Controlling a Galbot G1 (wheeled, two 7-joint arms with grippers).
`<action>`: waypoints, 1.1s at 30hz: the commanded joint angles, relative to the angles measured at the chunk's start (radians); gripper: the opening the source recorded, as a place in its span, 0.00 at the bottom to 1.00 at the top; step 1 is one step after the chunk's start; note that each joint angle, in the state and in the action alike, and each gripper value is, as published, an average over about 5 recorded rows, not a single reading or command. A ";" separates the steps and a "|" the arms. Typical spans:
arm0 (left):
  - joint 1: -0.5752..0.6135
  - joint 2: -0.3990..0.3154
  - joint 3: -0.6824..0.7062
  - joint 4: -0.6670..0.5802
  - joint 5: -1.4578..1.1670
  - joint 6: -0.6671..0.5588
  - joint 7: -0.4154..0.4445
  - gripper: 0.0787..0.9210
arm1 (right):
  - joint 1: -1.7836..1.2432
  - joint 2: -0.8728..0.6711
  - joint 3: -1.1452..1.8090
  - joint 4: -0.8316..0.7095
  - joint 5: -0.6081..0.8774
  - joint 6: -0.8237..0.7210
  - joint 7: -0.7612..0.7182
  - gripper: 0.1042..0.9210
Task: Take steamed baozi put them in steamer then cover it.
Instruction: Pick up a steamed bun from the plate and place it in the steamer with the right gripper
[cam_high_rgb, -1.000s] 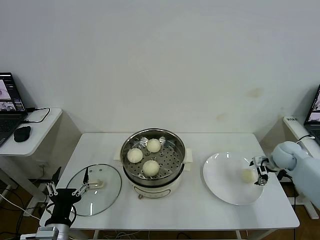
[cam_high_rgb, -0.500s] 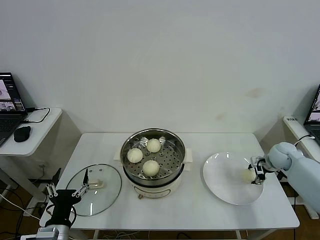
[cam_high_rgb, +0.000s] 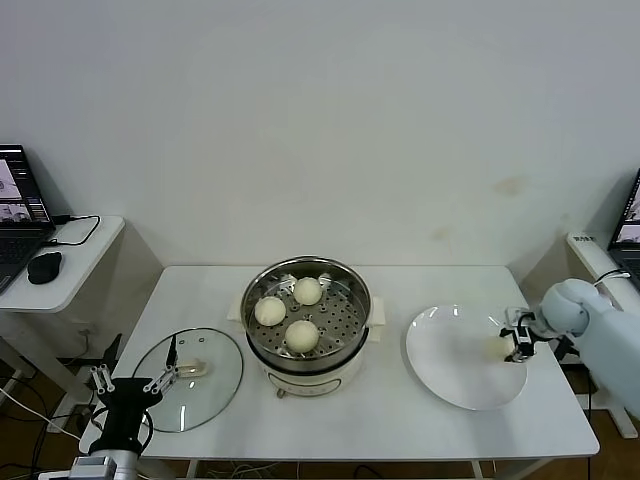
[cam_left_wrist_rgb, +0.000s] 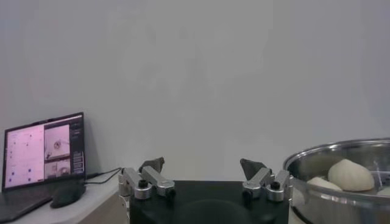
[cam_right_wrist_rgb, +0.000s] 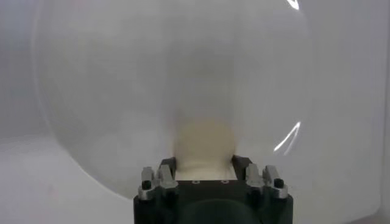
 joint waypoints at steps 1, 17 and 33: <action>-0.005 0.003 0.003 -0.002 0.000 0.001 0.000 0.88 | 0.291 -0.116 -0.220 0.169 0.209 -0.078 -0.006 0.56; -0.039 0.014 0.031 0.027 -0.001 0.003 0.000 0.88 | 1.085 0.170 -0.819 0.410 0.779 -0.363 0.116 0.57; -0.028 -0.005 0.006 0.007 -0.020 -0.012 -0.004 0.88 | 0.845 0.469 -0.857 0.312 0.937 -0.542 0.359 0.59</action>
